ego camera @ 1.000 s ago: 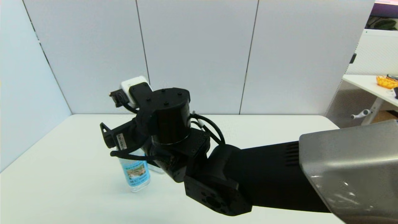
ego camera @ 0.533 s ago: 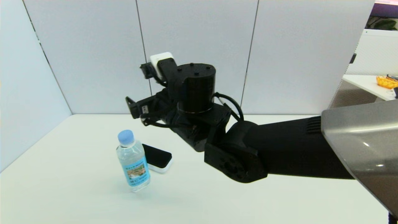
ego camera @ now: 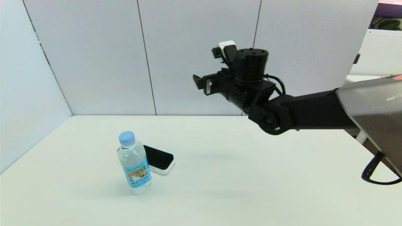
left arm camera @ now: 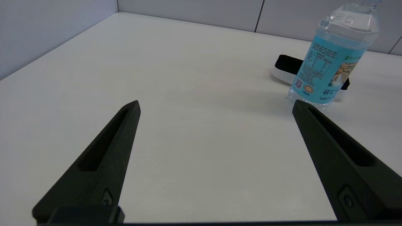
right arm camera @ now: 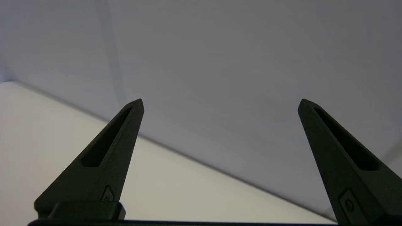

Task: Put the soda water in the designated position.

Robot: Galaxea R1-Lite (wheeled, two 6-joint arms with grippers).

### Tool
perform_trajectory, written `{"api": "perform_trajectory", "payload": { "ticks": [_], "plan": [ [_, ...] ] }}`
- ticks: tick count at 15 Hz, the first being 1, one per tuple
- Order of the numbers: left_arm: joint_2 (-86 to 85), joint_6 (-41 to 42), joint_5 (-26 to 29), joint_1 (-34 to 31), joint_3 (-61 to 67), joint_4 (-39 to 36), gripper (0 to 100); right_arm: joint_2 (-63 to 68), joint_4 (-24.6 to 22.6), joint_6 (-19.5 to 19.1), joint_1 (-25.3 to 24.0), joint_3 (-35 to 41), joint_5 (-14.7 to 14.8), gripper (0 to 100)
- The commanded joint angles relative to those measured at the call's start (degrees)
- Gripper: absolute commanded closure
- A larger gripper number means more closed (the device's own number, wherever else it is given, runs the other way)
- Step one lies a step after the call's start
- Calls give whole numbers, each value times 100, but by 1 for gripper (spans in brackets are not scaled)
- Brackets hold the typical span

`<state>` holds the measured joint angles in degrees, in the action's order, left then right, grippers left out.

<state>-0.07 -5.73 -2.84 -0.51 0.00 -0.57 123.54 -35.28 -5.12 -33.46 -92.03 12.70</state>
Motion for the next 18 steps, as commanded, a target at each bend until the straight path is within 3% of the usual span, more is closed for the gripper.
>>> {"api": "perform_trajectory", "payload": {
  "ticks": [1, 8, 12, 18],
  "plan": [
    [-1, -7, -6, -2, 0, -4, 0, -172, 39, -24, 850, 176, -110, 0],
    [-1, -7, -6, -2, 0, -4, 0, -1253, 118, -147, 1668, 1293, -224, 0],
    [-1, -7, -6, -2, 0, -4, 0, -2361, 733, -138, 1905, 2004, -295, 0],
    [-1, -7, -6, -2, 0, -4, 0, -4514, 1304, -165, 2397, 3771, -462, 0]
  ]
}}
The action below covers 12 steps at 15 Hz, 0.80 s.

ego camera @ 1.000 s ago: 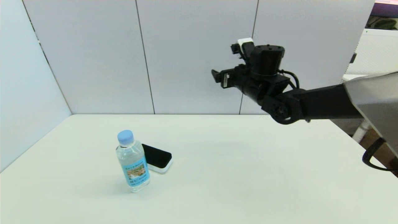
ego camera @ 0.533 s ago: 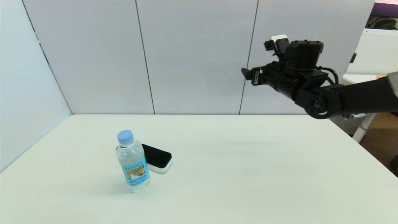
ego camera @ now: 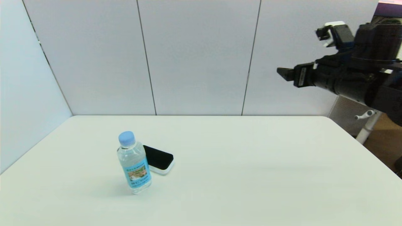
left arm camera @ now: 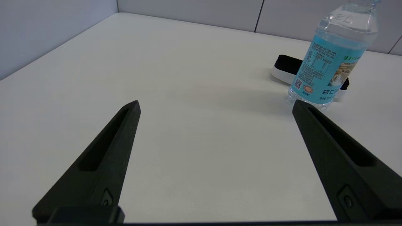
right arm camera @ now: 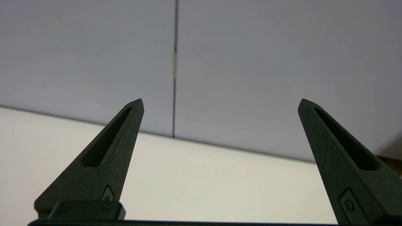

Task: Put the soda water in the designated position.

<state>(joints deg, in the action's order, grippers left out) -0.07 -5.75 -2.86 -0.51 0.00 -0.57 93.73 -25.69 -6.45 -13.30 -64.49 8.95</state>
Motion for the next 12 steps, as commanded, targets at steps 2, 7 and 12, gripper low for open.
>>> {"api": "perform_trajectory", "payload": {
  "ticks": [2, 7, 12],
  "plan": [
    [-1, -5, -4, -2, 0, -4, 0, -2114, 609, -32, 706, 1492, -262, 0],
    [-1, -5, -4, -2, 0, -4, 0, -3854, 679, 12, 1242, 3355, -359, 0],
    [-1, -5, -4, -2, 0, -4, 0, -5304, 696, -6, 1260, 4832, -394, 0]
  ]
}}
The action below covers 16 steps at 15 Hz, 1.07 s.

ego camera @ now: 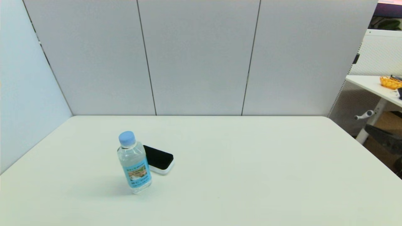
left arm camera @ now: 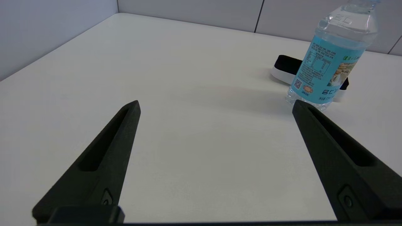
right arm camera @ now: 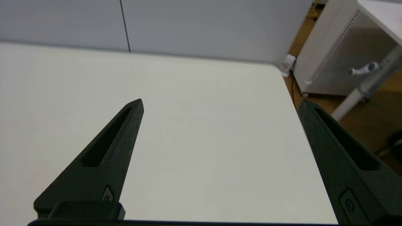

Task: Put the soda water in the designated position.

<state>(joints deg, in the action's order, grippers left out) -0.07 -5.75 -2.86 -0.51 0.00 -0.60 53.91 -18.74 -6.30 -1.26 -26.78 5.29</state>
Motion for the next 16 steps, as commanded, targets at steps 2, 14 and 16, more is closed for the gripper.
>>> {"api": "perform_trajectory", "payload": {
  "ticks": [2, 14, 16],
  "plan": [
    [-1, -5, -4, -2, 0, -2, 0, -1866, 292, 6, 126, 1377, -204, 0],
    [-1, -5, -4, -2, 0, -2, 0, -4283, 1830, -73, 187, 2511, -538, 0],
    [-1, -5, -4, -2, 0, -2, 0, -4573, 1795, -38, 170, 2608, -582, 0]
  ]
}}
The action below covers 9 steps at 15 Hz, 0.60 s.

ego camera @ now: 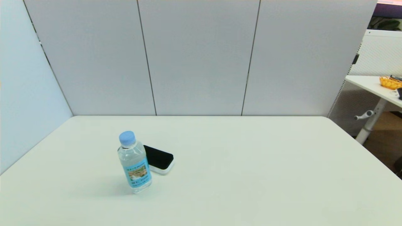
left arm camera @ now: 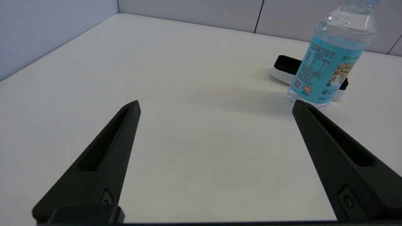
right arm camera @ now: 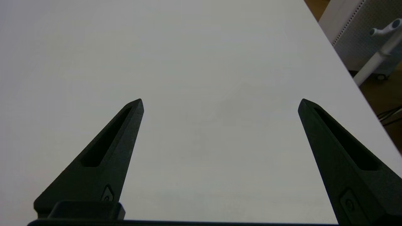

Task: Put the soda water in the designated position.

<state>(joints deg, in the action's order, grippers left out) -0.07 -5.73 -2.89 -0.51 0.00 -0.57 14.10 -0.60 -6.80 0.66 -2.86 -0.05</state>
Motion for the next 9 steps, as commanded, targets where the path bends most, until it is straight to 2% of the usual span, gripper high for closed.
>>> {"api": "perform_trajectory", "payload": {
  "ticks": [1, 4, 9],
  "plan": [
    [-1, -7, -1, -2, 0, -4, 0, -830, 16, -5, -31, 269, -109, 0],
    [-1, -7, -1, -2, 0, -4, 0, -1410, 25, 12, -31, 286, -250, 0],
    [-1, -7, -1, -2, 0, -4, 0, -1428, 33, 74, -31, 286, -259, 0]
  ]
}}
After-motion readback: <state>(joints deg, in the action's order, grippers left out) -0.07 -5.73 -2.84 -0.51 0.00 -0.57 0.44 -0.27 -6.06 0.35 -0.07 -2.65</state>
